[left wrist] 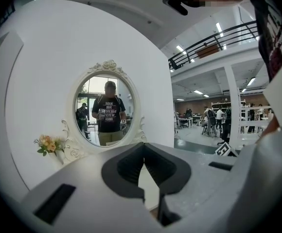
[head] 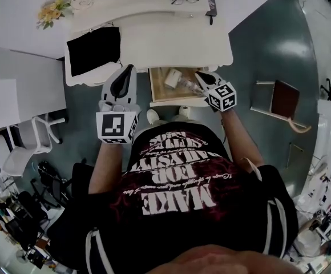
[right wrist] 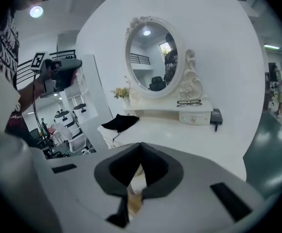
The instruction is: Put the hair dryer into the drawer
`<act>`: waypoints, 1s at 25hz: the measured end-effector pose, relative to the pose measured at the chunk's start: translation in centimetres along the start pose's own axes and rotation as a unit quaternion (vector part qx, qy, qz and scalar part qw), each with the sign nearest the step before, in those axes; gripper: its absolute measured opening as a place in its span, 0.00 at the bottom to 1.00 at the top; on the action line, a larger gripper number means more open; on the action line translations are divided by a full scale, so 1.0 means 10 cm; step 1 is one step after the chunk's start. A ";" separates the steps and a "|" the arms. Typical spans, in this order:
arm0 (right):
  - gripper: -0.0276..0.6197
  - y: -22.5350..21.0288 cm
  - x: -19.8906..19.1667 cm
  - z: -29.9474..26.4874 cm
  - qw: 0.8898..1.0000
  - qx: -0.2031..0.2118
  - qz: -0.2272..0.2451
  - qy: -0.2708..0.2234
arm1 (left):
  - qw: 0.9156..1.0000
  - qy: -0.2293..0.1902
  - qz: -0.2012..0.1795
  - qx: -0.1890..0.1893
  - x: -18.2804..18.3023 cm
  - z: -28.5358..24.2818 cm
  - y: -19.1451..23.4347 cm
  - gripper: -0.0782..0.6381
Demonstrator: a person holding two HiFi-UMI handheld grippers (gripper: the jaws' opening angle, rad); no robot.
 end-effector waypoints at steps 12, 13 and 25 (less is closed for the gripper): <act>0.05 0.65 0.88 0.34 0.994 0.032 0.036 -0.096 | 0.999 -0.032 0.040 -0.001 0.05 0.15 0.06 0.12; 0.05 0.69 0.97 0.37 0.993 0.033 0.039 -0.104 | 0.998 -0.039 0.042 -0.005 0.06 0.16 0.04 0.12; 0.05 0.84 1.74 0.72 0.984 0.005 0.084 -0.159 | 0.999 -0.049 -0.003 0.006 0.27 0.10 0.06 0.12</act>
Point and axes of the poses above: the fingertips, and each gripper's own axes: z backward along the fingers, y to its left, x out of its top, the point moved 3 cm from there along z, backward along the fingers, and after that the axes turned 5 degrees about y, right-handed, at the moved point
